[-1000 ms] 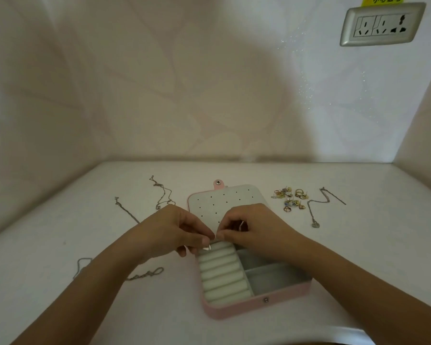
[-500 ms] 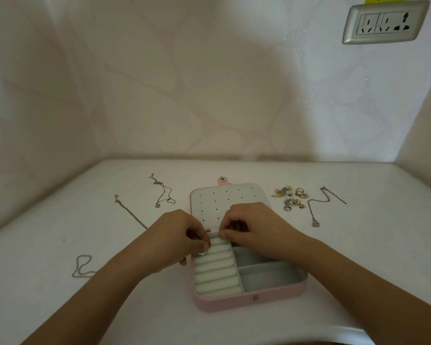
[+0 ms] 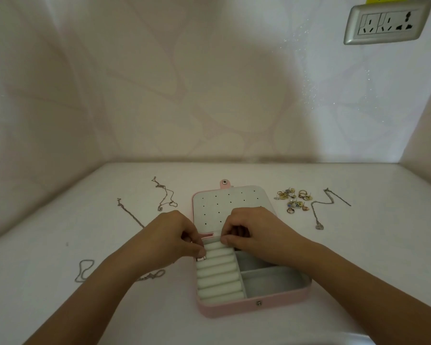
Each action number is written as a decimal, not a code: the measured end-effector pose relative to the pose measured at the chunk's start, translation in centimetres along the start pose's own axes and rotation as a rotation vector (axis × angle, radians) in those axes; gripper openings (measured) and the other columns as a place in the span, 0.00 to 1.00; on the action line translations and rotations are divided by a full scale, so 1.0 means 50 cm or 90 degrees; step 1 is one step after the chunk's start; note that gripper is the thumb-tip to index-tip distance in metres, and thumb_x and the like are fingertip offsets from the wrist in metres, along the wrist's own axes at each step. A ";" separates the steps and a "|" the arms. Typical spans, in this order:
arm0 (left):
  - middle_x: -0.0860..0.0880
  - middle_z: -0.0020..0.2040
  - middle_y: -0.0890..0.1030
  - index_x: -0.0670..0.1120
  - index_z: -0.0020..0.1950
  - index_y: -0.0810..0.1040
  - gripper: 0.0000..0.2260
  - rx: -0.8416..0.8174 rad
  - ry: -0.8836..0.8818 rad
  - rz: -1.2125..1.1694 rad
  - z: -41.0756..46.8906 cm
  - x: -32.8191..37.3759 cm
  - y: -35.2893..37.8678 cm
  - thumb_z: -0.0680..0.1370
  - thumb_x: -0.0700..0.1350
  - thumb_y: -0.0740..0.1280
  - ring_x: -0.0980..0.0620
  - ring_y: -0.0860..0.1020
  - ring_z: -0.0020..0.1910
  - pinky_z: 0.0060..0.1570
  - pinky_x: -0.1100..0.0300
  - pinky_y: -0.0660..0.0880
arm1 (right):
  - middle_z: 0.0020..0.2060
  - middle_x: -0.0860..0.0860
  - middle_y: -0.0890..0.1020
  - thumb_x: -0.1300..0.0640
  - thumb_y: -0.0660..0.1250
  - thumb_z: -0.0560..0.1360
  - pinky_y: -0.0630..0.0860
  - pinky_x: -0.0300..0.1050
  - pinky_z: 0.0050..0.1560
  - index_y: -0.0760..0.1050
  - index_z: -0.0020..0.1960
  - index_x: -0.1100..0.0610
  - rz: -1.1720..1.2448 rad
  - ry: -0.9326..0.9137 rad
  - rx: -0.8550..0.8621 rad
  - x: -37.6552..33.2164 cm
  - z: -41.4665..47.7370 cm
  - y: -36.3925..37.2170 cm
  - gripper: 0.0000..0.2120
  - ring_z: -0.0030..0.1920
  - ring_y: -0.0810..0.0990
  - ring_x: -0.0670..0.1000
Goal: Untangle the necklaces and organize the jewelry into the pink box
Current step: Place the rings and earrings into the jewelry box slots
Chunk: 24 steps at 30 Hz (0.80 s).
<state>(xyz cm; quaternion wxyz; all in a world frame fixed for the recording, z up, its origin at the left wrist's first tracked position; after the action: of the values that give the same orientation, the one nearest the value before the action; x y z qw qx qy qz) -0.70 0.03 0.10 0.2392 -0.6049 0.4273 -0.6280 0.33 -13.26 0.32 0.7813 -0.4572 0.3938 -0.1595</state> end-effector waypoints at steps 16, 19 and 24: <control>0.59 0.32 0.71 0.50 0.46 0.83 0.06 0.066 0.004 0.211 -0.015 0.029 0.009 0.74 0.51 0.71 0.60 0.69 0.32 0.30 0.70 0.62 | 0.40 0.43 0.77 0.52 0.68 0.76 0.70 0.36 0.44 0.80 0.46 0.53 -0.016 -0.008 0.001 0.000 0.001 0.004 0.06 0.40 0.73 0.41; 0.58 0.31 0.72 0.51 0.44 0.83 0.05 0.075 -0.010 0.181 -0.017 0.025 0.006 0.73 0.51 0.72 0.60 0.70 0.31 0.29 0.70 0.62 | 0.39 0.43 0.76 0.52 0.68 0.76 0.68 0.33 0.42 0.80 0.46 0.53 -0.013 -0.012 0.002 -0.002 0.001 0.004 0.06 0.39 0.72 0.40; 0.56 0.29 0.73 0.51 0.41 0.82 0.07 0.080 -0.033 0.109 -0.016 0.016 -0.001 0.71 0.53 0.74 0.60 0.70 0.25 0.26 0.71 0.63 | 0.39 0.43 0.76 0.52 0.68 0.76 0.67 0.32 0.43 0.80 0.47 0.54 -0.016 -0.011 0.001 -0.002 0.002 0.004 0.06 0.39 0.72 0.40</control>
<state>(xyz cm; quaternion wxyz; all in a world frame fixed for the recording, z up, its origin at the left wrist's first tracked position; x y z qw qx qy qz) -1.60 -0.42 0.66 0.3404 -0.5664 0.4305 -0.6148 0.31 -13.05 0.20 0.7832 -0.4625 0.3812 -0.1655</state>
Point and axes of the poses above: each hand's wrist, its own z-axis towards the middle knuckle, its own y-axis out of the palm, x = y × z, the point moved 8 cm from there along z, towards the middle knuckle
